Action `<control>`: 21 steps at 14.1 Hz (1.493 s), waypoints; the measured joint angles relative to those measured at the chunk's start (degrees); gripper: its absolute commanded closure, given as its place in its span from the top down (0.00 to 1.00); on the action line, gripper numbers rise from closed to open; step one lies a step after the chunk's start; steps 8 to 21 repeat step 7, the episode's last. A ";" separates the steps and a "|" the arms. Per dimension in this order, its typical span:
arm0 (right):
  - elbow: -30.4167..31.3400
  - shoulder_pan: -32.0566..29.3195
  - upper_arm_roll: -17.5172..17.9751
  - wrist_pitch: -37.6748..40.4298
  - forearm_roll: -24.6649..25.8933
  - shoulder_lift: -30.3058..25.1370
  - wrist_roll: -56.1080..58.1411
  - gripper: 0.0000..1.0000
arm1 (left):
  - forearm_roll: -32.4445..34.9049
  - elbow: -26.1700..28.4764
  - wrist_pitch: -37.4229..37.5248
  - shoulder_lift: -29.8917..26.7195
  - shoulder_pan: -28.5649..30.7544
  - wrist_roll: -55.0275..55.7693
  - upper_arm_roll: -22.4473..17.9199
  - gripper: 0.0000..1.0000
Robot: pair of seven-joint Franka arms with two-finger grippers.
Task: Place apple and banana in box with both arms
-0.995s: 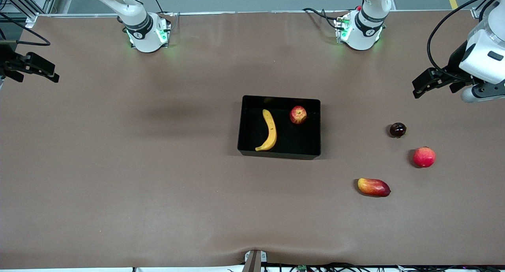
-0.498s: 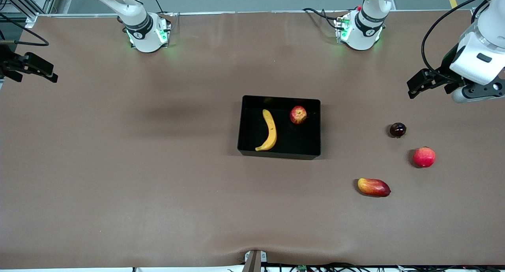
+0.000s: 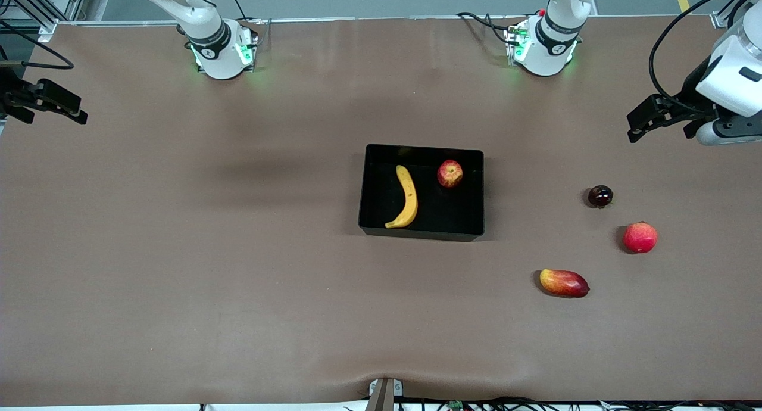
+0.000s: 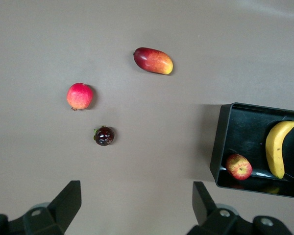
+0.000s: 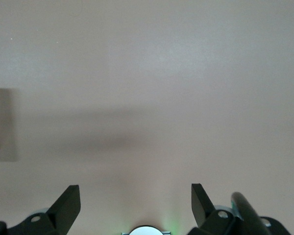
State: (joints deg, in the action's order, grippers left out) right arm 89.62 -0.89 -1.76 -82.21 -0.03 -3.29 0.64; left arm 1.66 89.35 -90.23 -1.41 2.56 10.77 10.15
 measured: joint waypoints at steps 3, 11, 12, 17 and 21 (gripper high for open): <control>0.00 -0.31 -0.02 0.00 0.00 0.00 0.00 1.00 | 0.00 -0.62 -0.31 0.00 0.22 -0.02 -0.07 1.00; -0.06 -1.18 -0.03 0.00 0.00 0.00 0.02 1.00 | 0.00 -1.20 -0.32 0.00 0.52 -0.02 -0.16 1.00; -0.06 -1.18 -0.03 0.00 0.00 0.00 0.02 1.00 | 0.00 -1.20 -0.32 0.00 0.52 -0.02 -0.16 1.00; -0.06 -1.18 -0.03 0.00 0.00 0.00 0.02 1.00 | 0.00 -1.20 -0.32 0.00 0.52 -0.02 -0.16 1.00; -0.06 -1.18 -0.03 0.00 0.00 0.00 0.02 1.00 | 0.00 -1.20 -0.32 0.00 0.52 -0.02 -0.16 1.00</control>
